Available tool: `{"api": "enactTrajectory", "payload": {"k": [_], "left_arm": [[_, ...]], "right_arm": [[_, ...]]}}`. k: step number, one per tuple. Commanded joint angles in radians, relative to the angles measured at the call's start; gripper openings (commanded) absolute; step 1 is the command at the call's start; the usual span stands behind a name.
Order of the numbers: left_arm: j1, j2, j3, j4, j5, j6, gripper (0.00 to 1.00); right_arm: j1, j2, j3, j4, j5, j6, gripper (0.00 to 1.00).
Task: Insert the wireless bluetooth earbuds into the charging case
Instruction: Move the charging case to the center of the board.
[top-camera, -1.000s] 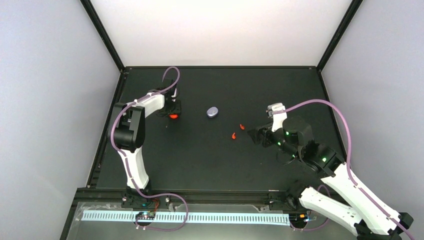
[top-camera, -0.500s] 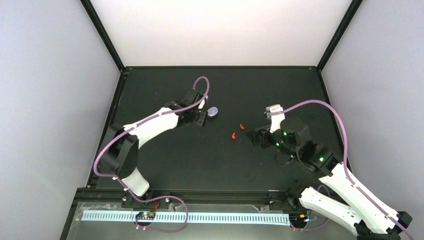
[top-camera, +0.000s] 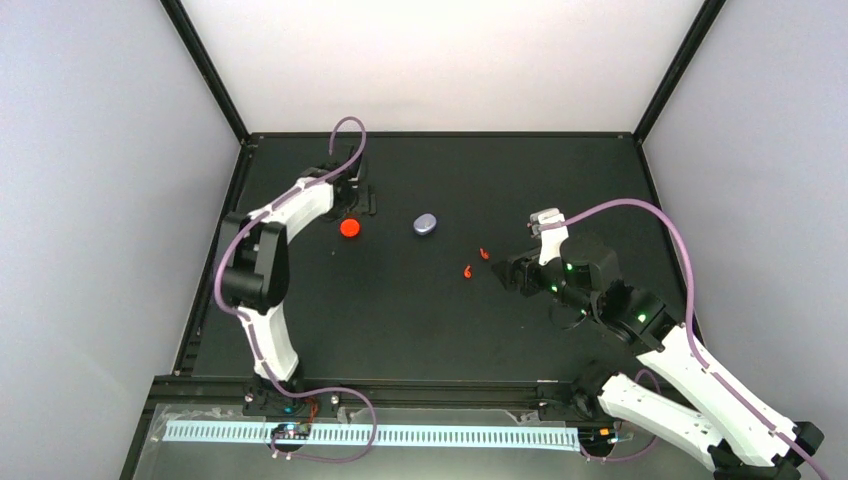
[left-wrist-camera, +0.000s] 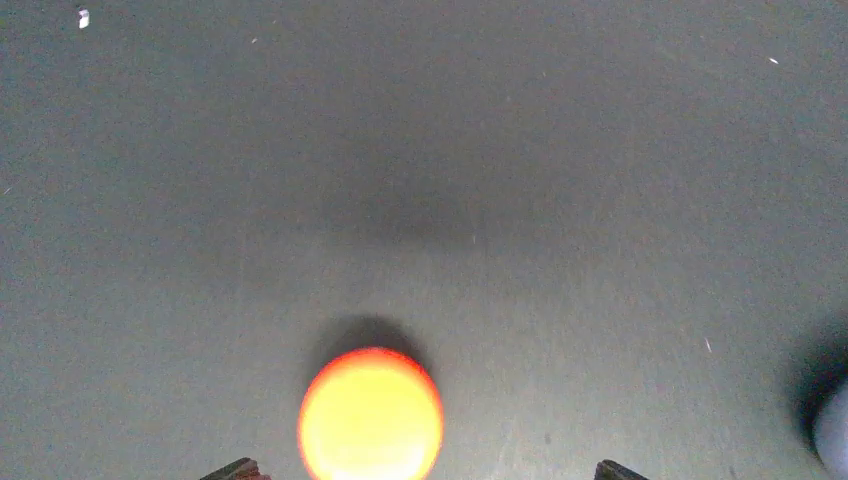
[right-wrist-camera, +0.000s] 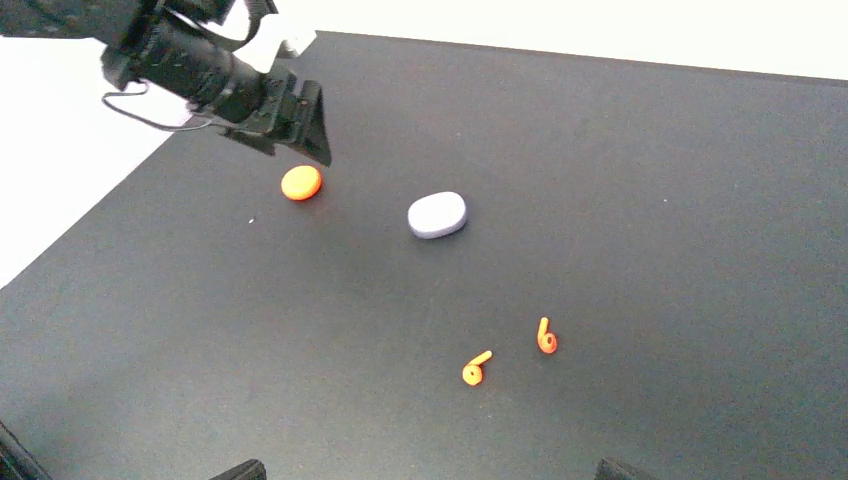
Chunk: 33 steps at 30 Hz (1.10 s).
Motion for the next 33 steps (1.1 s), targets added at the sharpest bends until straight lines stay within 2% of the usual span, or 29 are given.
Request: {"api": "enactTrajectory", "payload": {"k": [1, 7, 11, 20, 27, 33], "left_arm": [[0.003, 0.137, 0.139, -0.115, -0.033, -0.008, 0.86], [0.025, 0.204, 0.169, -0.135, -0.083, -0.02, 0.87], [0.043, 0.223, 0.163, -0.124, -0.058, -0.015, 0.84], [0.043, 0.27, 0.182, -0.118, -0.001, -0.007, 0.6], [0.043, 0.276, 0.184, -0.119, 0.014, -0.008, 0.51], [0.043, 0.237, 0.139, -0.096, 0.036, -0.009, 0.38]], "right_arm": [[-0.003, 0.001, 0.015, 0.008, 0.005, -0.009, 0.85], [-0.004, -0.002, 0.018, -0.001, 0.02, -0.018, 0.86], [-0.004, 0.006, 0.016, 0.004, 0.016, -0.019, 0.85], [-0.003, 0.02, 0.024, 0.006, 0.02, -0.025, 0.85], [-0.003, 0.018, 0.021, 0.004, 0.028, -0.025, 0.85], [-0.003, 0.011, 0.016, 0.004, 0.033, -0.025, 0.86]]}}
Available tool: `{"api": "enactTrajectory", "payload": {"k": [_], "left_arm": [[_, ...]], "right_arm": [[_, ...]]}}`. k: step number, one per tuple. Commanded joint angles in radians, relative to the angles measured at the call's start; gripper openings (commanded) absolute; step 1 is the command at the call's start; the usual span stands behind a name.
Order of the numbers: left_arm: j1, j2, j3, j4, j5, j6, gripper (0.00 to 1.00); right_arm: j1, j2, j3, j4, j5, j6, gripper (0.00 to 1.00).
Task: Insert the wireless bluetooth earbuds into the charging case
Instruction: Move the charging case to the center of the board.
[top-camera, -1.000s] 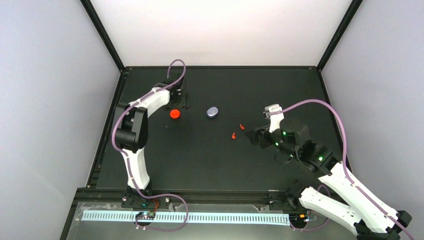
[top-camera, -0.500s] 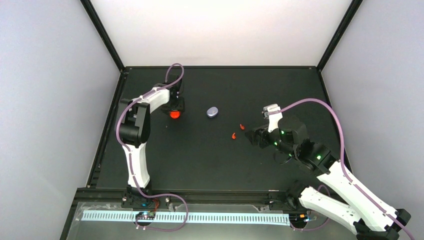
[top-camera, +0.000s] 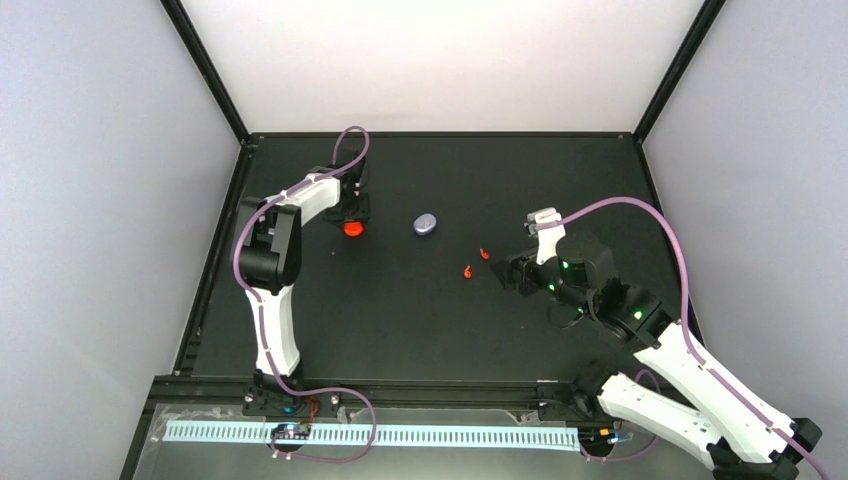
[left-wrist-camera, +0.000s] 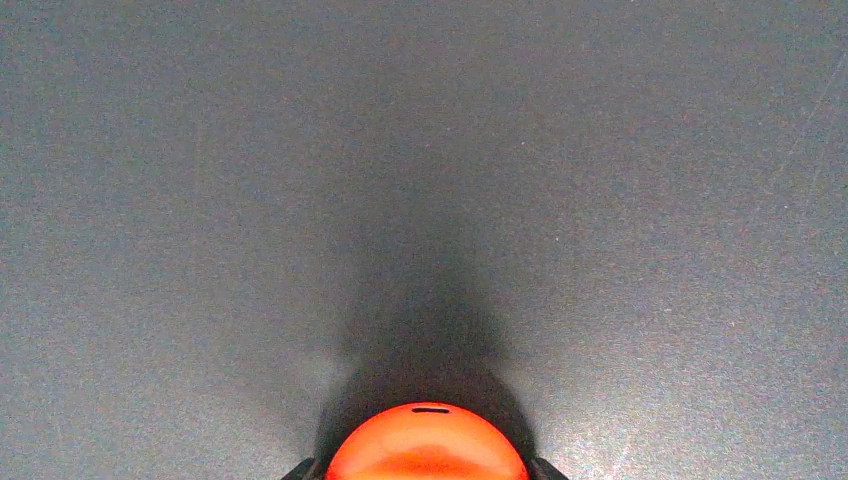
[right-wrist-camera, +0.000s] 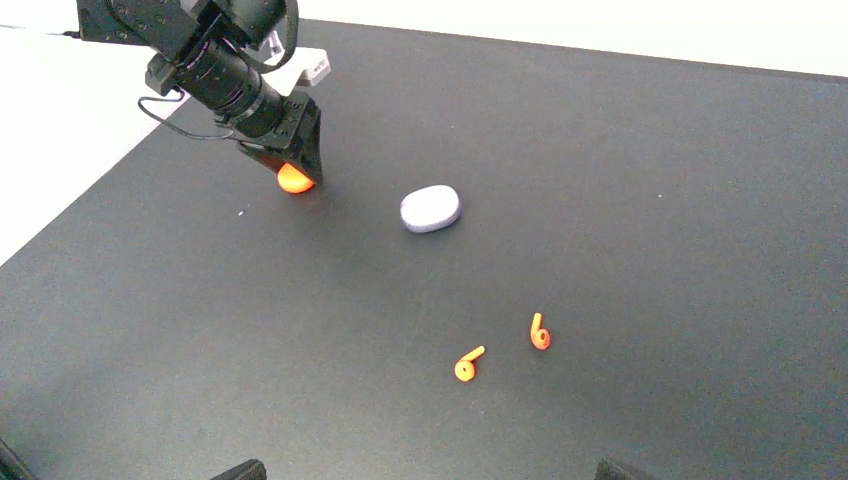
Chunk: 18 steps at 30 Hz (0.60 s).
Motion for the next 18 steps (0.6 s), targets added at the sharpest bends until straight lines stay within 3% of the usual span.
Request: {"api": "enactTrajectory", "payload": {"k": [1, 11, 18], "left_arm": [[0.0, -0.026, -0.033, 0.007, 0.042, 0.0, 0.38], [-0.083, -0.236, -0.178, 0.033, 0.053, 0.003, 0.35], [-0.315, -0.472, -0.403, 0.074, 0.023, -0.069, 0.36]], "right_arm": [[-0.004, -0.011, 0.016, 0.005, 0.023, -0.014, 0.85], [-0.003, -0.013, 0.011, 0.009, 0.011, -0.005, 0.85], [-0.003, -0.017, -0.008, 0.022, 0.009, -0.002, 0.85]]}}
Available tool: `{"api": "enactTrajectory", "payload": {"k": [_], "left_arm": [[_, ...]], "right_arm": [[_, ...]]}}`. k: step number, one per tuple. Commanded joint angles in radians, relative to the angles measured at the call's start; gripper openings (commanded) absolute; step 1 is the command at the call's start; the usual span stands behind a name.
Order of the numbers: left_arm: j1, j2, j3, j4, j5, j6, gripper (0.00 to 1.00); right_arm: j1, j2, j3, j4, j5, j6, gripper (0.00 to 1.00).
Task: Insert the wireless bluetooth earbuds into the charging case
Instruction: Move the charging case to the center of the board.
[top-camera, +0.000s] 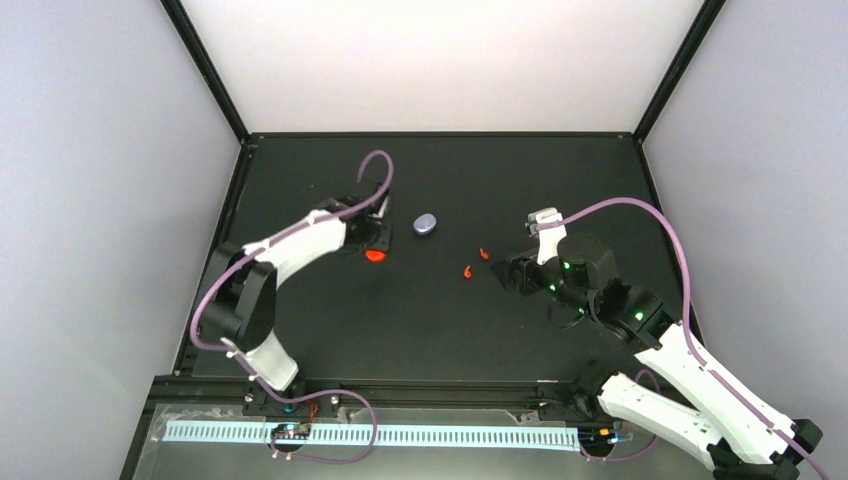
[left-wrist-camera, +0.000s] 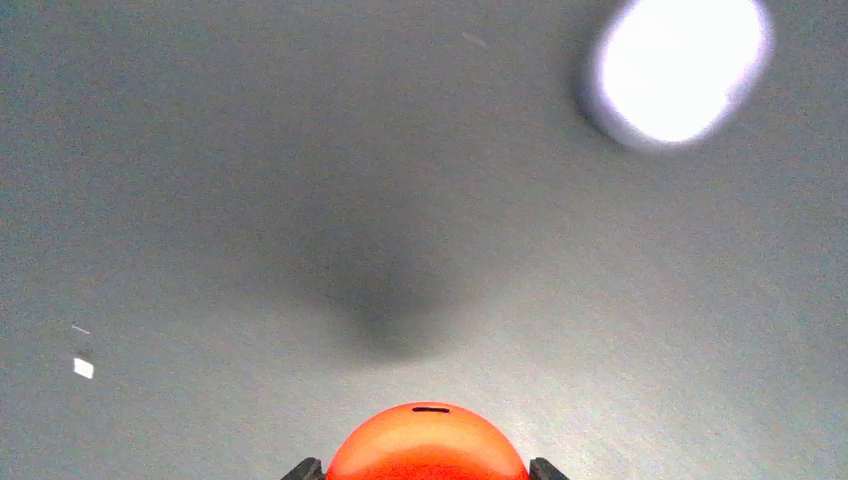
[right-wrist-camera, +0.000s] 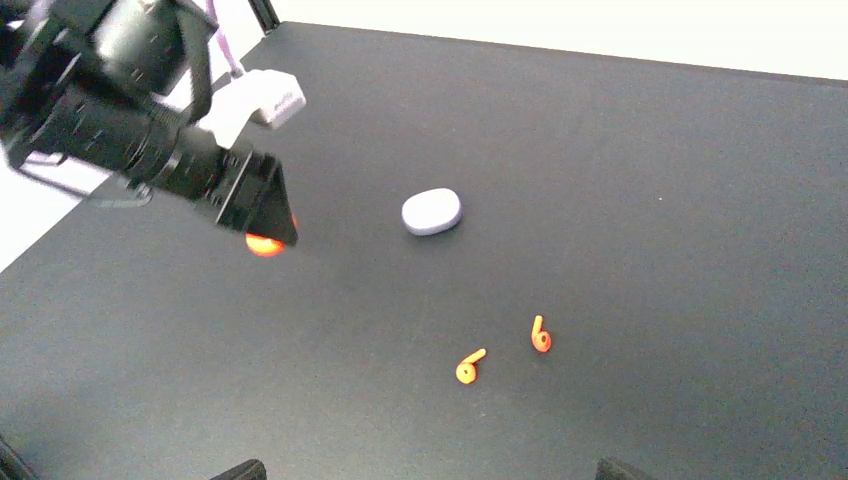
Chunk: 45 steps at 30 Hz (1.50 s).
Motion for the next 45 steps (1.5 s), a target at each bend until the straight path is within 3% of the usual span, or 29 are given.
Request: {"api": "enactTrajectory", "payload": {"k": [1, 8, 12, 25, 34, 37, 39, 41, 45], "left_arm": [[-0.169, -0.133, -0.108, 0.026, -0.017, -0.078, 0.36], [-0.472, -0.192, -0.163, 0.028, -0.109, -0.213, 0.36], [-0.562, -0.158, -0.163, 0.048, -0.146, -0.24, 0.37], [-0.621, -0.044, -0.178, 0.13, -0.139, -0.233, 0.44], [-0.63, 0.027, -0.172, 0.145, -0.101, -0.216, 0.42], [-0.635, 0.031, -0.167, 0.141, -0.098, -0.213, 0.51], [-0.636, 0.022, -0.161, 0.125, -0.108, -0.208, 0.66], [-0.636, -0.009, -0.145, 0.1, -0.135, -0.198, 0.72], [-0.624, -0.123, -0.14, 0.042, -0.202, -0.206, 0.96]], "right_arm": [[-0.003, -0.011, -0.011, 0.02, 0.01, -0.002, 0.85], [-0.003, -0.019, -0.044, 0.01, 0.018, 0.035, 0.86], [-0.003, -0.043, -0.099, 0.021, -0.004, 0.103, 0.85], [-0.003, -0.178, -0.244, 0.018, 0.011, 0.284, 0.85], [-0.002, -0.159, -0.255, 0.005, 0.017, 0.301, 0.84], [-0.003, -0.149, -0.248, 0.006, 0.018, 0.289, 0.84], [-0.003, -0.142, -0.243, 0.006, 0.02, 0.281, 0.84], [-0.003, -0.134, -0.237, 0.005, 0.019, 0.277, 0.84], [-0.004, -0.123, -0.233, 0.019, 0.008, 0.268, 0.84]]}}
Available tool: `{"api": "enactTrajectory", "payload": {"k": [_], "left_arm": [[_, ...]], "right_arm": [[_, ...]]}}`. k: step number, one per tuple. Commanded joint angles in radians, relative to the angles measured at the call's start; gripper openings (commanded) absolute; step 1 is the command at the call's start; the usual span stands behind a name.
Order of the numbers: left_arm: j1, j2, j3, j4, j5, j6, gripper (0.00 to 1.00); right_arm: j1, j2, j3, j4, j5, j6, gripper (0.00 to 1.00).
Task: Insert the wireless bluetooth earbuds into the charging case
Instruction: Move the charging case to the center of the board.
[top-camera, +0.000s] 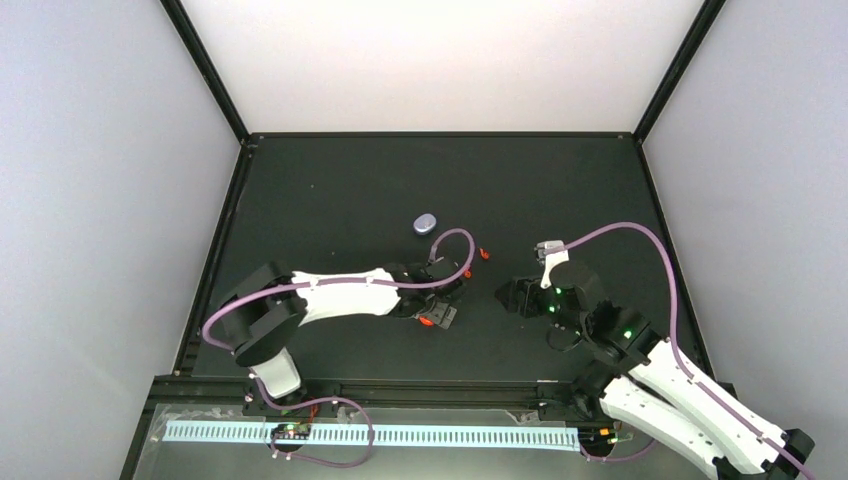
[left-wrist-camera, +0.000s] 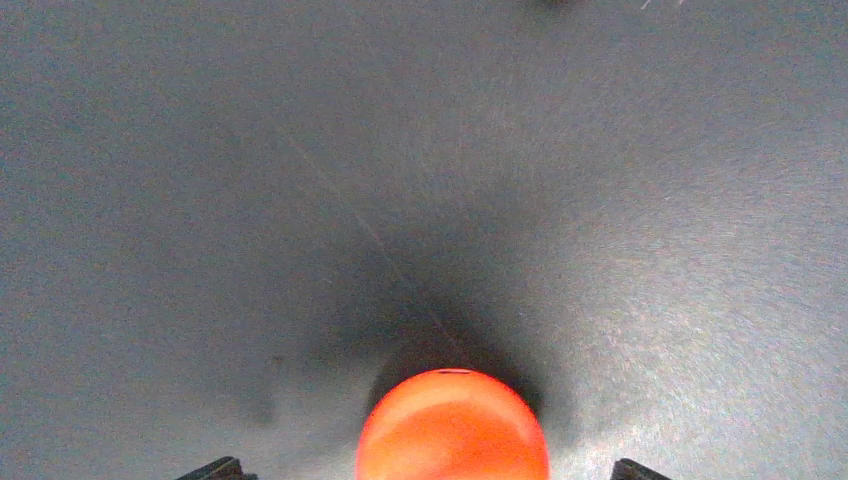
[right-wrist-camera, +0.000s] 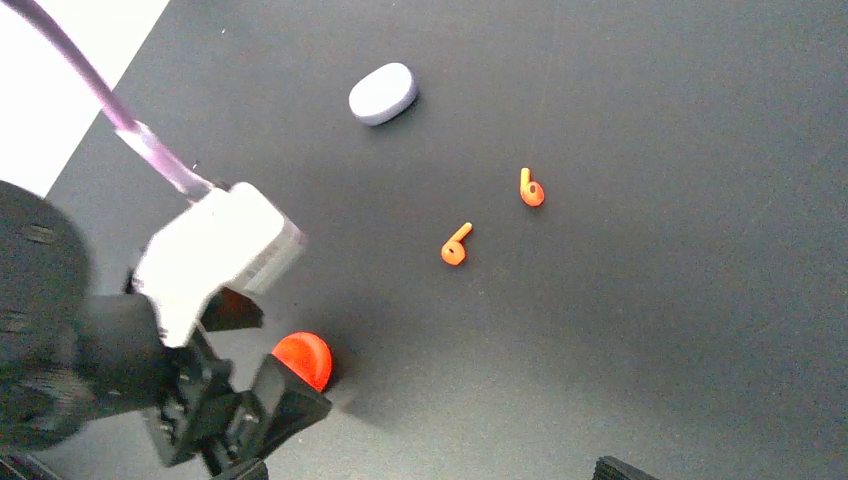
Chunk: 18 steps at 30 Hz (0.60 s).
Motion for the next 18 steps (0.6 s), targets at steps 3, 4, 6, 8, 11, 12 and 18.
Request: {"api": "enactTrajectory", "payload": {"k": [3, 4, 6, 8, 11, 12, 18], "left_arm": [[0.031, -0.253, -0.002, -0.107, -0.089, -0.012, 0.99], [0.044, -0.307, -0.025, -0.112, -0.09, -0.015, 0.99], [0.077, -0.429, -0.092, -0.103, -0.081, -0.022, 0.99], [0.112, -0.56, -0.178, -0.055, -0.068, -0.006, 0.99], [0.165, -0.75, -0.318, 0.057, -0.073, 0.027, 0.99], [0.189, -0.795, -0.347, 0.072, -0.06, 0.03, 0.99], [0.266, -0.91, -0.409, 0.085, 0.003, 0.058, 0.99]], "right_arm": [[-0.003, 0.045, 0.031, 0.052, -0.035, -0.023, 0.85], [-0.003, 0.068, 0.032, 0.067, -0.056, -0.03, 0.84], [-0.003, 0.131, 0.036, 0.111, -0.117, -0.043, 0.84], [-0.003, 0.219, 0.047, 0.152, -0.183, -0.048, 0.82], [-0.003, 0.38, 0.076, 0.227, -0.298, -0.055, 0.78], [-0.002, 0.423, 0.085, 0.254, -0.328, -0.058, 0.77], [0.002, 0.677, 0.15, 0.357, -0.403, -0.07, 0.68]]}}
